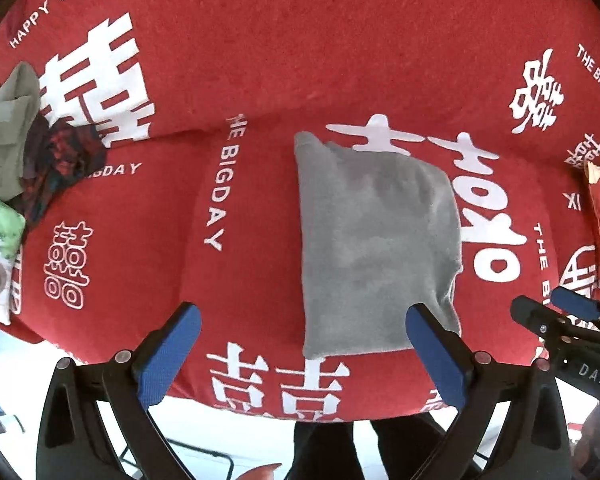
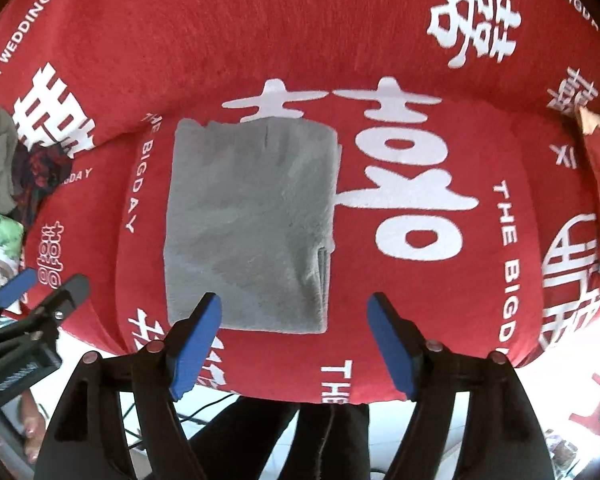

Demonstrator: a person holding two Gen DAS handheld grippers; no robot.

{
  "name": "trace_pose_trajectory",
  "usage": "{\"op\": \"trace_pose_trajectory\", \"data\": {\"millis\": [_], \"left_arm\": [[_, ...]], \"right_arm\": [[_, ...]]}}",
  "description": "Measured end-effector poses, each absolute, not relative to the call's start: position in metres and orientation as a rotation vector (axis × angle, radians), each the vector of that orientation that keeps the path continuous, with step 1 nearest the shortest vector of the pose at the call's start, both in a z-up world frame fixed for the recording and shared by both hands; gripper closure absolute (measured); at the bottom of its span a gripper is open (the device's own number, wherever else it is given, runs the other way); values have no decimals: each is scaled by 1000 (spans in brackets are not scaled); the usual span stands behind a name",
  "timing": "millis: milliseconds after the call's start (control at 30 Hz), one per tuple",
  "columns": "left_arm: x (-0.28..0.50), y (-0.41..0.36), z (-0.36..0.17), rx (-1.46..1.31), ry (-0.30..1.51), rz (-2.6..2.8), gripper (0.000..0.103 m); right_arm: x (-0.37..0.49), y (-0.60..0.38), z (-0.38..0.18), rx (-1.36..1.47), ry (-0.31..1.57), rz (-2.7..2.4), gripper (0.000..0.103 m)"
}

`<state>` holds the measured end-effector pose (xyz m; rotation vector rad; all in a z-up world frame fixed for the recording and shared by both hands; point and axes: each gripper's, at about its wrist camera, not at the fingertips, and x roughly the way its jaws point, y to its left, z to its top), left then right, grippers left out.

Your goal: Fold small clothes

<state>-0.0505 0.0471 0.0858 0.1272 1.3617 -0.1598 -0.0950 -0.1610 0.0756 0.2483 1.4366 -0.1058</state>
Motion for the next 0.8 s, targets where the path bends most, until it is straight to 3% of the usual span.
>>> {"op": "trace_pose_trajectory", "data": {"millis": [800], "left_arm": [[-47, 52, 102, 154, 1389, -104, 0]], "right_arm": [[-86, -152, 104, 199, 1413, -177, 25]]}}
